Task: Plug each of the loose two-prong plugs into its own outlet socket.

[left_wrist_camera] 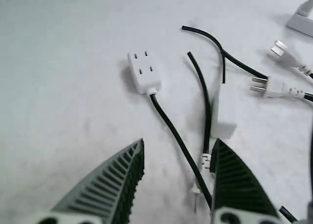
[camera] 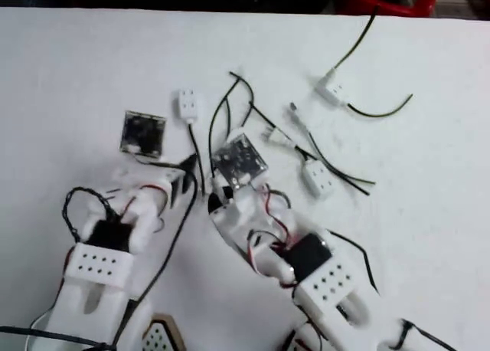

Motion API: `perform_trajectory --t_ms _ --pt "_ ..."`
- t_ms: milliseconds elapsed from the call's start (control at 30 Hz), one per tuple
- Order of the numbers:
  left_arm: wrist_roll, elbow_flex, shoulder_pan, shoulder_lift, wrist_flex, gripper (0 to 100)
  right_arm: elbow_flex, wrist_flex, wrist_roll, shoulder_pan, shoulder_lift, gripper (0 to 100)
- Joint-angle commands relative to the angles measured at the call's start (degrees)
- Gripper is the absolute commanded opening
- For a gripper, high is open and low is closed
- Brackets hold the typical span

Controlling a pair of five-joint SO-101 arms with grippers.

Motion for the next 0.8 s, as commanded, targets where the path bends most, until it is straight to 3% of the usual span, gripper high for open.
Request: perform_trajectory --t_ms 0,400,533,633,767 --pt "0.5 -4.8 5.2 -1.3 0.1 23 1.2 -1.2 0.6 -0.6 -5.0 1.7" --pt "0.4 -12.4 16.7 -3.0 12.1 23 3.4 -0.8 0.6 -1.5 -6.1 1.7" --pt "-3.5 -12.3 18.2 -9.5 15.9 23 3.5 -0.7 0.6 -0.9 -6.1 1.7" --pt "-2.7 -12.4 16.7 -13.8 18.1 23 3.4 -0.7 0.6 1.8 -6.5 1.7" --pt "-2.7 -12.7 8.8 -15.0 19.4 23 3.1 -1.9 0.6 8.0 -6.5 1.7"
